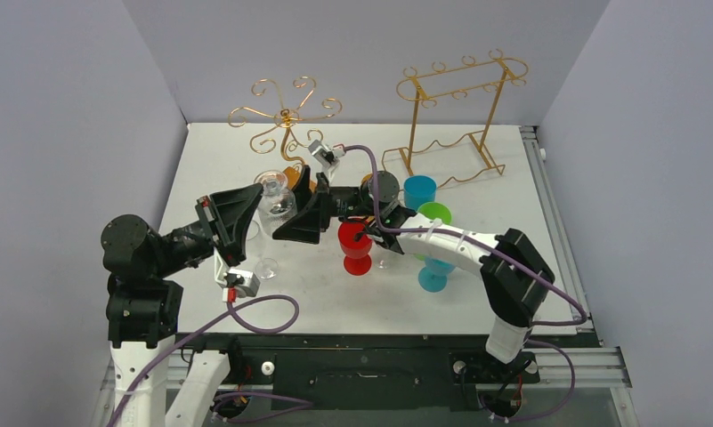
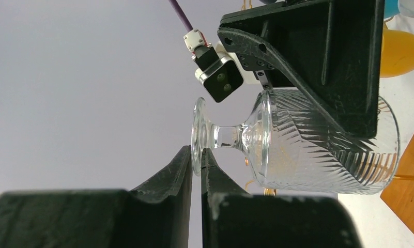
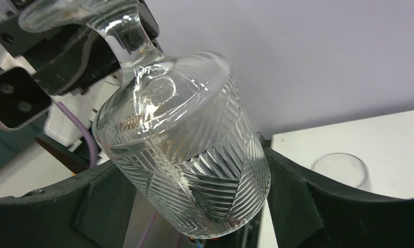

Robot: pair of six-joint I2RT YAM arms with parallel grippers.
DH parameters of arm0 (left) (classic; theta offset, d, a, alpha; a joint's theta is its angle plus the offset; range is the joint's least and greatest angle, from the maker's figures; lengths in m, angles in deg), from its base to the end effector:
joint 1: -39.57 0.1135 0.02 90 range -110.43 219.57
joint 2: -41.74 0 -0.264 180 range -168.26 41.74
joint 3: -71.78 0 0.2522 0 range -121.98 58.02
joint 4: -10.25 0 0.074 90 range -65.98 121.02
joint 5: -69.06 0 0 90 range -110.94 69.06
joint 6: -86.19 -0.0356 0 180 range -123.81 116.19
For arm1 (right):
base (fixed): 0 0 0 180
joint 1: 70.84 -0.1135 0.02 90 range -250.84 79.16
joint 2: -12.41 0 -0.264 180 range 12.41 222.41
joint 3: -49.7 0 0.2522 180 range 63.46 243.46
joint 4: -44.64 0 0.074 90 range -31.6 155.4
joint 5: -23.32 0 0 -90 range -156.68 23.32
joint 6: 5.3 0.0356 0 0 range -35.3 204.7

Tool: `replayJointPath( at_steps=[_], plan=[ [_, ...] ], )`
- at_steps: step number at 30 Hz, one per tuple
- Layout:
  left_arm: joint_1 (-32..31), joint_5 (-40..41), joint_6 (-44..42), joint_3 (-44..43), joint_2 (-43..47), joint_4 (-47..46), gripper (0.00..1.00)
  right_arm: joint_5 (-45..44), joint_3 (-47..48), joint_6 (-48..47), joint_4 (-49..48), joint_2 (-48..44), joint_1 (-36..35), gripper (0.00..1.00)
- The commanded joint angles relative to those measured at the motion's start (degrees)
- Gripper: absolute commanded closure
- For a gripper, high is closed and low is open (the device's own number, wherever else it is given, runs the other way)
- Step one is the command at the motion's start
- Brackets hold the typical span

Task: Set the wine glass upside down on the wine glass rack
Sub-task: Turn the wine glass upside down at the wine rack.

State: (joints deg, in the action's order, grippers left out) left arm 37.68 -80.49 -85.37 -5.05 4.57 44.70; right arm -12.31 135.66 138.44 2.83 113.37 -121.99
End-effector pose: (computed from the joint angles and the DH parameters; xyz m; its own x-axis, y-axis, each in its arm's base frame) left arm 0.0944 -0.0338 0.4423 0.8786 0.4726 -0.0687 0.0386 0.0731 0.9966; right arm 0.2273 0.3284 0.3501 -0.5654 0.0469 -0.8235 -0.7656 -0.4012 0.5028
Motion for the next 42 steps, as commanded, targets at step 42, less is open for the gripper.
replayJointPath(
  at_steps=[42],
  plan=[
    [-0.31,0.45,0.28,1.40,0.94,-1.79,1.00,-0.85,6.47,-54.04,55.39,-22.04,2.54,0.20]
  ],
)
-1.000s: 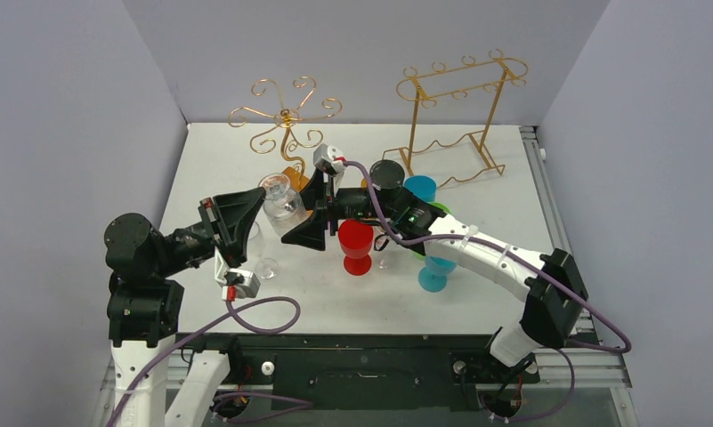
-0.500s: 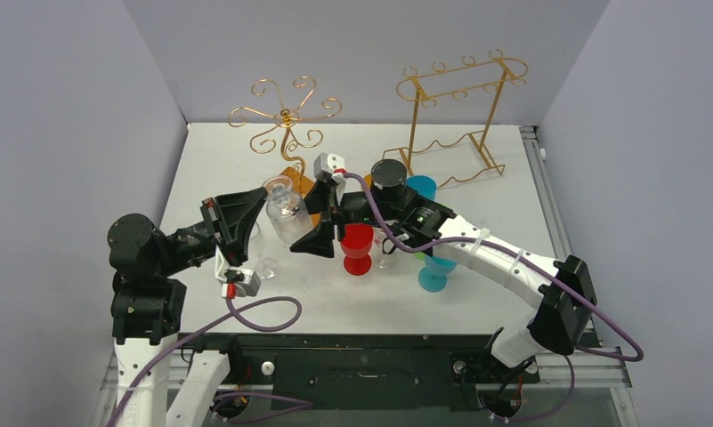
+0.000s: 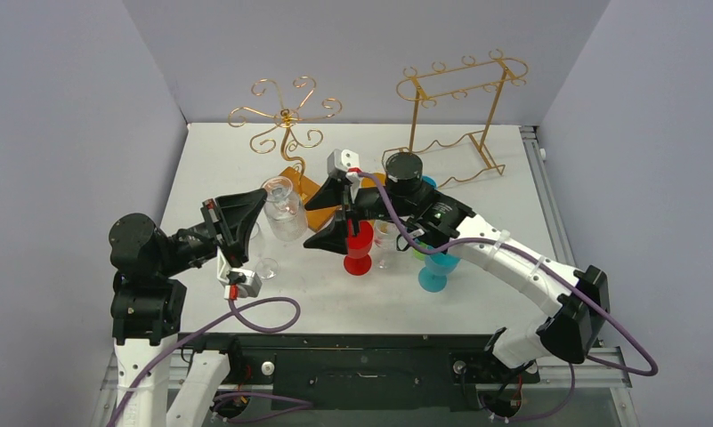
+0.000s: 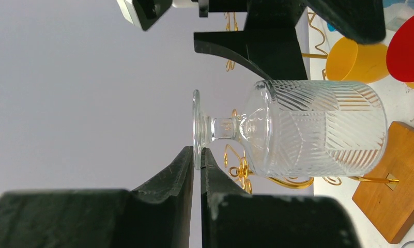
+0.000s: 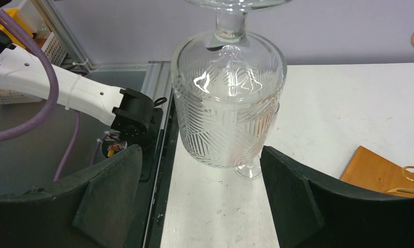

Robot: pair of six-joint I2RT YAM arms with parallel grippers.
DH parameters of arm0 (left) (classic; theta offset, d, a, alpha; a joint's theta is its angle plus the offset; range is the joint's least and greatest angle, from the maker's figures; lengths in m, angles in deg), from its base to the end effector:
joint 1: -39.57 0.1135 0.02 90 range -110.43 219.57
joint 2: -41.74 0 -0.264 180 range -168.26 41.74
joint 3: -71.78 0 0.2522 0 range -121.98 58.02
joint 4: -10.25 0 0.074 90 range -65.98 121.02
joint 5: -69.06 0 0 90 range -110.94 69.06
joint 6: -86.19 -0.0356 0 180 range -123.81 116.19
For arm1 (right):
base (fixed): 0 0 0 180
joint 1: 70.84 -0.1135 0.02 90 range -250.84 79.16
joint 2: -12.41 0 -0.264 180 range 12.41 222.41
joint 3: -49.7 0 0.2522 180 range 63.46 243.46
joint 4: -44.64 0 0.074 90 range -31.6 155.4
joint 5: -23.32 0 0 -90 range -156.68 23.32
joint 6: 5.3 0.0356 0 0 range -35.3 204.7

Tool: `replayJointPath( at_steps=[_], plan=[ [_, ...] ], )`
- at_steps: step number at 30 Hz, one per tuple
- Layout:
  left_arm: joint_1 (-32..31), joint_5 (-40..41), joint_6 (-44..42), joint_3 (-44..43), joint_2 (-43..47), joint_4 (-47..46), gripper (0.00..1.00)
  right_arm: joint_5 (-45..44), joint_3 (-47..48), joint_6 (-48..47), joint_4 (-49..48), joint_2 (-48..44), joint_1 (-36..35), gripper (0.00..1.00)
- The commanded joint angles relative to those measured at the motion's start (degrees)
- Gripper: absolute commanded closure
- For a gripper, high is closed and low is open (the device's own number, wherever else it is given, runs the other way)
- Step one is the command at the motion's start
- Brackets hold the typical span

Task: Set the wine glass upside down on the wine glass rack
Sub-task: Turn the wine glass upside down at the wine rack.

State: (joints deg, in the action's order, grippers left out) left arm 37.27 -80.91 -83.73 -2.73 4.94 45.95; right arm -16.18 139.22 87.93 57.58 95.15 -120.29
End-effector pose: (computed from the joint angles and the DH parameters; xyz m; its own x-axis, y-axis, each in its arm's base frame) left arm 0.0986 -0.0348 0.4291 0.8771 0.4579 -0.1450 0.1203 0.0828 0.9893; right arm 0.1957 0.2710 0.3948 -0.1250 -0.0910 -0.9880 -0.9766 -0.1645 0.1387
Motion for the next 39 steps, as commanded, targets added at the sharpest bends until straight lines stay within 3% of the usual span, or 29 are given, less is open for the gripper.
replayJointPath(
  at_steps=[1,11,21,31,39],
  plan=[
    [0.11,0.82,-1.05,-0.86,0.63,-3.49,1.00,3.14,2.85,-4.53,2.38,-4.10,0.85,0.20],
    [0.11,-0.10,-0.04,0.57,1.10,-7.32,1.00,1.19,1.42,6.75,-12.42,-1.55,0.25,0.20],
    [0.11,0.37,1.75,0.90,1.20,-10.04,1.00,-4.23,6.17,4.26,-7.61,4.63,-3.82,0.20],
    [0.11,0.89,2.74,1.43,1.52,-11.81,1.00,-6.84,1.22,17.78,-28.05,7.32,-4.20,0.20],
    [0.11,1.68,3.67,1.09,1.42,-12.74,1.00,-4.87,0.32,19.54,-30.18,9.13,-4.56,0.19]
  ],
)
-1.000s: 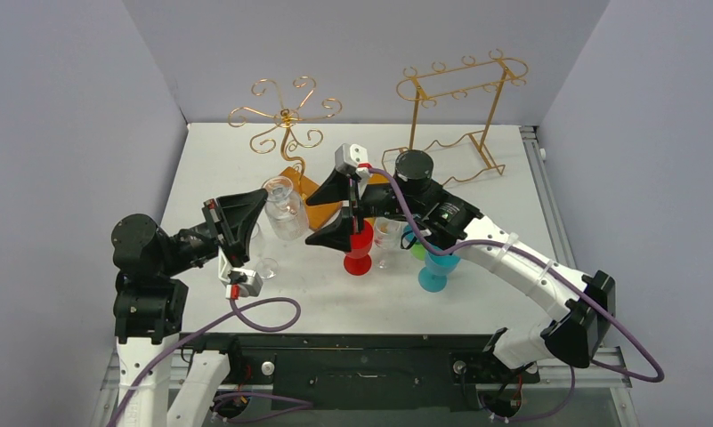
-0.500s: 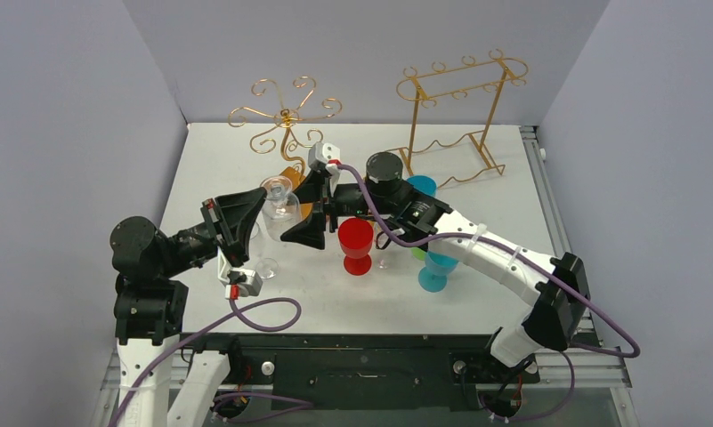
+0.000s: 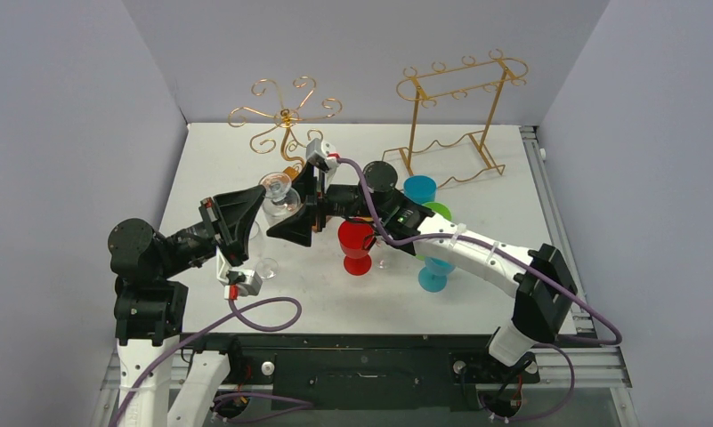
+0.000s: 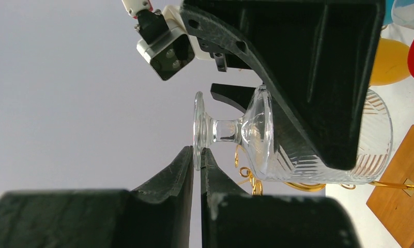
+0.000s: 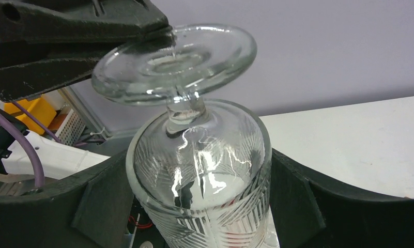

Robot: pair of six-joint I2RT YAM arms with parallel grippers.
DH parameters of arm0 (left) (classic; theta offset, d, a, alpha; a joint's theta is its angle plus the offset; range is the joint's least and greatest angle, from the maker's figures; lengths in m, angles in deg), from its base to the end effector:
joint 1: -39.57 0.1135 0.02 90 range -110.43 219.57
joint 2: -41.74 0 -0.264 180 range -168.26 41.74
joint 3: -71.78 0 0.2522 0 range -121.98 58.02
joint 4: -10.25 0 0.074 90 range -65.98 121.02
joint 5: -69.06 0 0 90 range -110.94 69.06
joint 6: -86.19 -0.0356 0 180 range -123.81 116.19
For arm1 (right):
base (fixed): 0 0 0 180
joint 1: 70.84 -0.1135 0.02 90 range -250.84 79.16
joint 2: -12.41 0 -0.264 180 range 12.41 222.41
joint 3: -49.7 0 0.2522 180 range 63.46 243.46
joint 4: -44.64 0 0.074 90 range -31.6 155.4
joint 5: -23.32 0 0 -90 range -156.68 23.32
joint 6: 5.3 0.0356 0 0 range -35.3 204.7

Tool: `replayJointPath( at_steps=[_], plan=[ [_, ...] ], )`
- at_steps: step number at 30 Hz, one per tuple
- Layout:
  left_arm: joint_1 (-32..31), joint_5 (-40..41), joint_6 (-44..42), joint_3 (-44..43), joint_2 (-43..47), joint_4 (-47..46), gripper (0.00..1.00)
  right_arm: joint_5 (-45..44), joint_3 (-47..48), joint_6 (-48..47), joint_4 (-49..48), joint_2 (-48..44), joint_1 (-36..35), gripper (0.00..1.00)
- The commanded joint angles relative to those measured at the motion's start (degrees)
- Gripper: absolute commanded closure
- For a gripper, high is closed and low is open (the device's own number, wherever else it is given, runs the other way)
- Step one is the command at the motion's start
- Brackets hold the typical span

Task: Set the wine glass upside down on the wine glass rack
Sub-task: Turn the wine glass upside down at the wine rack.

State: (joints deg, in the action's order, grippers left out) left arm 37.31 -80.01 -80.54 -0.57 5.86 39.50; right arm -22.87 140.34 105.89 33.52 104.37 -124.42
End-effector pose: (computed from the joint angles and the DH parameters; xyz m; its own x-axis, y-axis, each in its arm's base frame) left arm 0.0992 -0.0345 0.4297 0.8762 0.4661 -0.1228 0.0776 0.1150 0.9903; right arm 0.2054 0.3199 0.3885 -0.2621 0.0842 -0.9614 -0.9556 -0.1619 0.2463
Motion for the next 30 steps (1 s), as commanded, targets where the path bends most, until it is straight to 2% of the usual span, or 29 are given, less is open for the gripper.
replayJointPath(
  at_steps=[1,7,8,11,15,16,19,20,24,27,30],
  plan=[
    [0.06,0.93,0.65,-1.09,0.46,-6.47,1.00,2.07,-1.13,1.30,-5.92,-0.16,-0.30,0.19],
    [0.06,0.84,0.67,-1.13,0.14,-6.65,1.00,0.52,-2.53,-0.26,-5.85,-1.29,-0.01,0.19],
    [0.06,0.76,0.61,-0.99,0.11,-6.58,1.00,0.21,-2.55,-0.78,-5.81,-1.56,0.01,0.22],
    [0.06,0.81,0.39,-0.91,0.04,-6.53,1.00,-0.63,-2.68,-2.46,-5.75,-2.13,0.13,0.36],
    [0.06,1.56,0.27,-1.50,-0.47,-5.12,1.00,-4.70,-4.57,-4.13,-6.44,-3.10,0.48,0.60],
    [0.06,1.80,0.36,-1.51,-0.62,-4.97,0.97,-5.78,-4.97,-4.42,-7.11,-3.18,0.65,0.65],
    [0.06,2.32,0.66,-1.40,-0.85,-4.33,0.75,-8.63,-4.89,-5.64,-6.44,-2.86,1.09,0.83],
    [0.06,2.62,0.75,-1.44,-0.92,-4.06,0.64,-9.56,-4.94,-6.07,-6.43,-2.80,1.29,0.87],
    [0.06,4.06,1.76,-1.33,-1.12,-3.19,0.22,-13.57,-4.61,-7.97,-5.49,-1.62,2.10,0.94],
    [0.06,6.52,3.31,-2.19,-1.91,-0.95,0.08,-15.41,-3.82,-7.93,-5.57,0.13,3.11,0.96],
    [0.06,12.19,11.06,-4.45,-4.09,-0.25,0.03,-17.45,-2.16,-9.40,-4.62,2.19,3.37,0.96]
  ],
)
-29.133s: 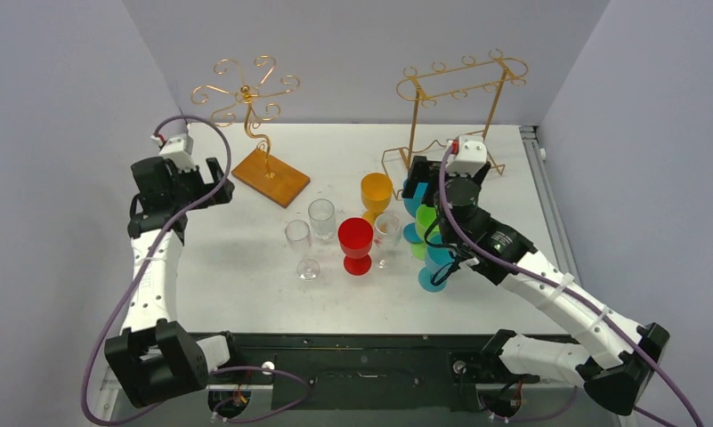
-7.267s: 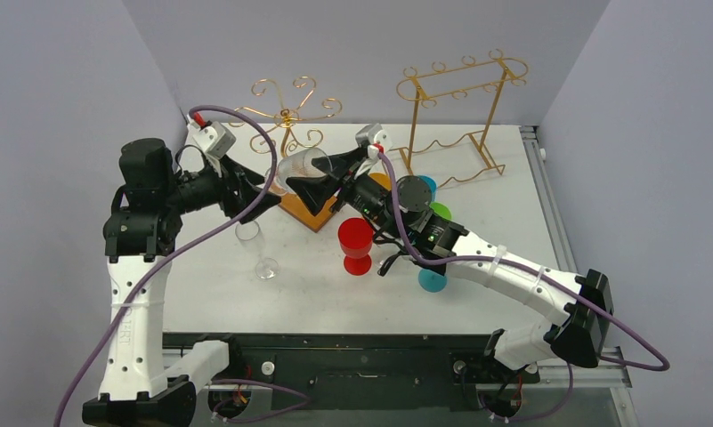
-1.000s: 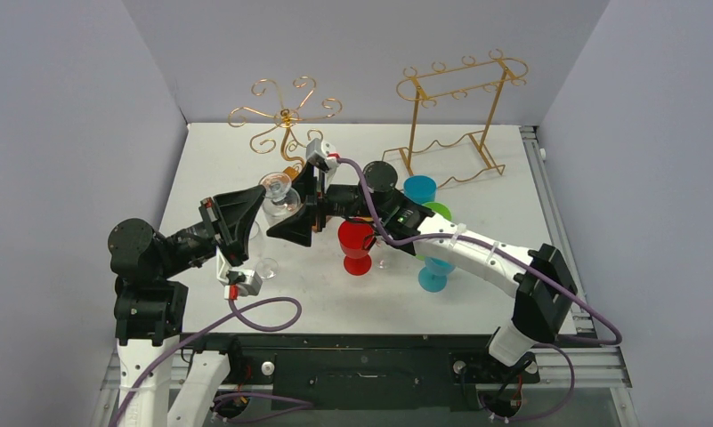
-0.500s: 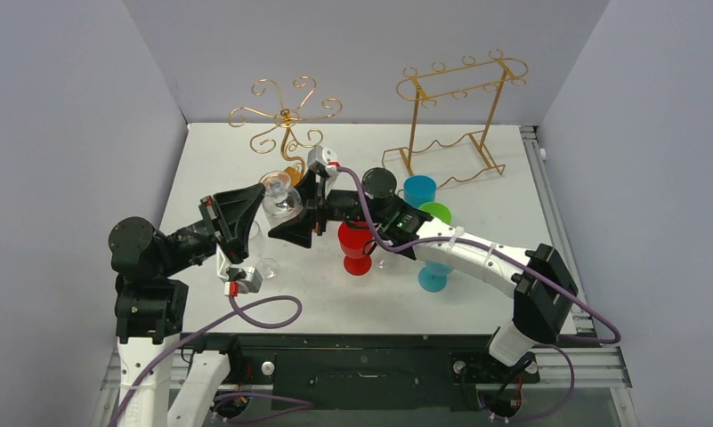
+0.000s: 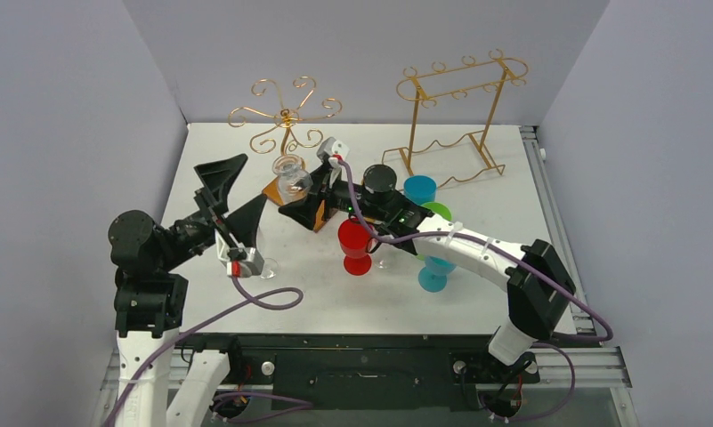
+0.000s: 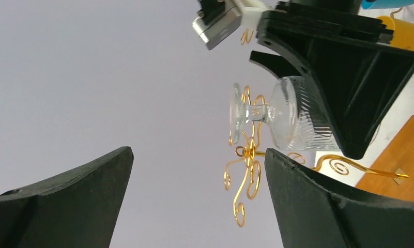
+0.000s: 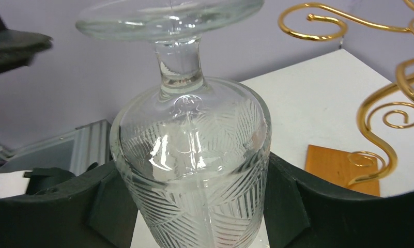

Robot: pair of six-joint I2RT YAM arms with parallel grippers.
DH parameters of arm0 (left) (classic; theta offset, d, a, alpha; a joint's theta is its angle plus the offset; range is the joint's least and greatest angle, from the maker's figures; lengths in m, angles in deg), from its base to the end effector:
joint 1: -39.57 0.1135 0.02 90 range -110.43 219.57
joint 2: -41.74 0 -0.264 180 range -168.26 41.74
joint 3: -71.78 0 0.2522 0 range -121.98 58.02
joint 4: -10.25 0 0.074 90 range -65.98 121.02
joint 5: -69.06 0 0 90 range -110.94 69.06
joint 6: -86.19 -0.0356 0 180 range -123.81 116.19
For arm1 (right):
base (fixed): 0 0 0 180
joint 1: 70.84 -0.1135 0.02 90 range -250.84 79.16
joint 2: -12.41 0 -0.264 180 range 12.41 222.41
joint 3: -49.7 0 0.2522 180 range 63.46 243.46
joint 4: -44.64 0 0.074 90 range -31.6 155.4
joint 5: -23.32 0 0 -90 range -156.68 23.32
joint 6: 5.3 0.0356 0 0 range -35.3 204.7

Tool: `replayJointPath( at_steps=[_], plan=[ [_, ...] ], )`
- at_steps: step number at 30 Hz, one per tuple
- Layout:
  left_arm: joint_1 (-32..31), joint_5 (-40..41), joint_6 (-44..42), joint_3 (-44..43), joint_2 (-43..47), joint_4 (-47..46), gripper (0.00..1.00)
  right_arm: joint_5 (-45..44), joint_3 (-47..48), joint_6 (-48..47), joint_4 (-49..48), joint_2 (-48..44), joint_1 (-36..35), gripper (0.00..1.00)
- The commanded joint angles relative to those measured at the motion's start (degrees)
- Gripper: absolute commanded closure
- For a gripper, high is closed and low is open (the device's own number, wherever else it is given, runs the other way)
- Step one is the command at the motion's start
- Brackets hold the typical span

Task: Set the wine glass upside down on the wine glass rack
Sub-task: Turn the wine glass upside down at the wine rack.

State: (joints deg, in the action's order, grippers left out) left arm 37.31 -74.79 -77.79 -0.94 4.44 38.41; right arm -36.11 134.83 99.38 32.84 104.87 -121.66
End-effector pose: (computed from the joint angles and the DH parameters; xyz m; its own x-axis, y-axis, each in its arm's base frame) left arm 0.1085 -0.0331 0.4317 0.8265 0.5348 -0.1757 0.1059 0.1587 0.9816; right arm 0.2297 0.3105 0.3532 -0.2027 0.0967 -0.9745 -0.9680 0.1307 0.2143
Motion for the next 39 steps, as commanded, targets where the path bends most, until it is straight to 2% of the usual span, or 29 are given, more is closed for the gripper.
replayJointPath(
  at_steps=[1,3,5,12,16,21,27,39],
  plan=[
    [0.06,9.66,12.48,-5.63,-3.88,1.07,0.01,-4.82,4.33,-3.54,-3.09,2.46,0.62,0.96],
    [0.13,15.56,21.95,-10.59,-7.49,2.22,0.04,-6.03,5.97,-4.35,-1.92,3.82,0.63,0.96],
    [0.43,20.78,26.80,-14.13,-10.85,5.04,0.04,-7.31,7.01,-4.87,-1.84,4.86,0.63,0.96],
    [1.92,31.79,44.47,-15.95,-17.09,1.92,0.00,-10.62,10.04,-3.35,-4.55,8.72,0.70,0.97],
    [5.51,36.36,52.23,-17.73,-21.31,0.82,0.14,-11.27,11.67,-2.28,-6.06,10.45,0.72,0.97],
    [11.70,33.92,60.13,-22.63,-28.05,0.41,0.23,-11.78,12.61,-1.97,-6.58,11.35,0.71,0.98],
    [12.99,29.38,63.12,-27.24,-34.47,1.26,0.26,-12.96,14.06,-1.30,-6.72,12.67,1.07,0.99],
    [13.02,28.53,62.33,-29.46,-43.92,-0.98,0.29,-14.53,19.00,0.80,-6.91,17.19,1.90,0.99]
  ],
)
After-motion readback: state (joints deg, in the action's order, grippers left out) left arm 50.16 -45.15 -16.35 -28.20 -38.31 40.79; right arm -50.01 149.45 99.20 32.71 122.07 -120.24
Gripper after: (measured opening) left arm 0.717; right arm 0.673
